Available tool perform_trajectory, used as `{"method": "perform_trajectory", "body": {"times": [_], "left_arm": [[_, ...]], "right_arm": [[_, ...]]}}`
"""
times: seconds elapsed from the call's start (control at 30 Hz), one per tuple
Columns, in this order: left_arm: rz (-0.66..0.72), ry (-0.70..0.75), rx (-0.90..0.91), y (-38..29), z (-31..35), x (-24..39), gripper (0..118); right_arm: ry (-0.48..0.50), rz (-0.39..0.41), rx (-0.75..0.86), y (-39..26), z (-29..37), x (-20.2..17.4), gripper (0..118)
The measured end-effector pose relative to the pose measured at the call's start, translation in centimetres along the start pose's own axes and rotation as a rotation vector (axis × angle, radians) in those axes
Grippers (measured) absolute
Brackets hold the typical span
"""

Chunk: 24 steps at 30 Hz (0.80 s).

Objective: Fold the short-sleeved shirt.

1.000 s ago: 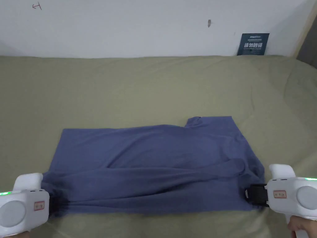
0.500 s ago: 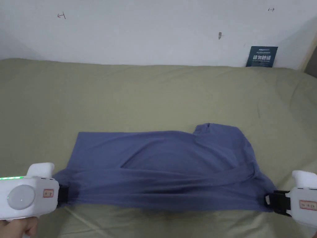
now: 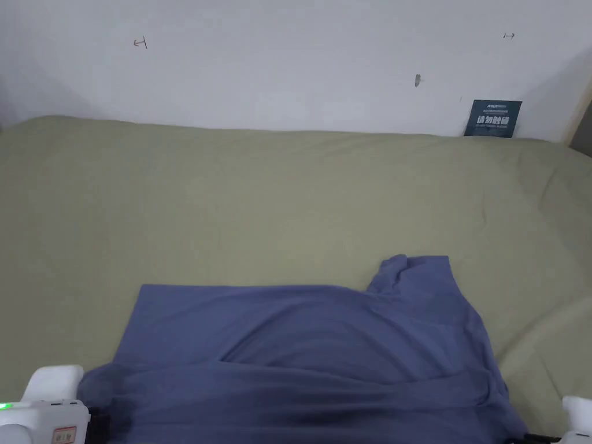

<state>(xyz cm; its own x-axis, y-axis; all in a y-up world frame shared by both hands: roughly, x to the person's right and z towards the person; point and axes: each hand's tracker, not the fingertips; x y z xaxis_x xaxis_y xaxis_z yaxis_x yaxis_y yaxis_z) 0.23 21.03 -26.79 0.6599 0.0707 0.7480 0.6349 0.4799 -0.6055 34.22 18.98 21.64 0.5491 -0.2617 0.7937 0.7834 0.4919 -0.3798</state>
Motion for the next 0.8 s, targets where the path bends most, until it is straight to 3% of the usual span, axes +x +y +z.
{"method": "perform_trajectory", "body": {"times": [0.1,0.13,0.17,0.2,0.23,0.37,0.4,0.43,0.47,0.5,0.53,0.57,0.63,0.8], "left_arm": [[0.012,-0.027,0.017,0.0,-0.4,-0.3,10],[0.022,-0.023,0.015,0.0,-0.2,-0.4,35],[0.023,-0.015,0.013,0.0,-0.2,-0.6,72],[0.022,-0.006,0.018,0.1,0.1,-0.7,104],[0.031,-0.003,0.055,0.4,0.9,-0.9,113],[-0.037,-0.012,0.128,3.7,2.7,-0.2,112],[-0.057,0.007,0.162,5.0,2.8,0.3,112],[-0.07,0.016,0.19,6.4,2.6,0.6,109],[-0.067,0.017,0.2,7.6,2.2,0.8,101],[-0.068,0.011,0.202,9.1,1.3,1.1,80],[-0.066,0.008,0.197,10.7,0.3,1.2,34],[-0.065,0.006,0.192,11.9,-0.9,1.2,0],[-0.057,0.02,0.194,14.3,-3.6,1.5,0],[-0.01,0.028,0.131,18.6,-9.3,1.1,1]], "right_arm": [[-0.006,-0.044,0.003,0.5,0.1,0.2,28],[-0.013,-0.059,0.01,0.6,0.4,0.4,75],[-0.008,-0.055,0.012,0.8,0.7,0.6,106],[-0.003,-0.061,0.057,0.9,1.5,0.7,118],[-0.016,-0.064,0.084,1.5,2.1,0.6,117],[-0.004,-0.056,0.128,4.5,3.1,-0.2,117],[-0.004,-0.049,0.134,5.6,2.9,-0.6,115],[-0.009,-0.035,0.163,6.7,3.0,-1.5,102],[-0.016,-0.018,0.188,7.6,2.8,-1.9,81],[-0.027,-0.006,0.186,8.6,2.2,-2.5,50],[-0.028,0.0,0.18,9.5,1.5,-2.9,13],[-0.027,0.011,0.182,10.2,0.8,-3.1,8],[-0.039,0.037,0.174,11.7,-0.6,-3.8,2],[-0.062,0.069,0.181,14.2,-3.7,-4.0,1]]}}
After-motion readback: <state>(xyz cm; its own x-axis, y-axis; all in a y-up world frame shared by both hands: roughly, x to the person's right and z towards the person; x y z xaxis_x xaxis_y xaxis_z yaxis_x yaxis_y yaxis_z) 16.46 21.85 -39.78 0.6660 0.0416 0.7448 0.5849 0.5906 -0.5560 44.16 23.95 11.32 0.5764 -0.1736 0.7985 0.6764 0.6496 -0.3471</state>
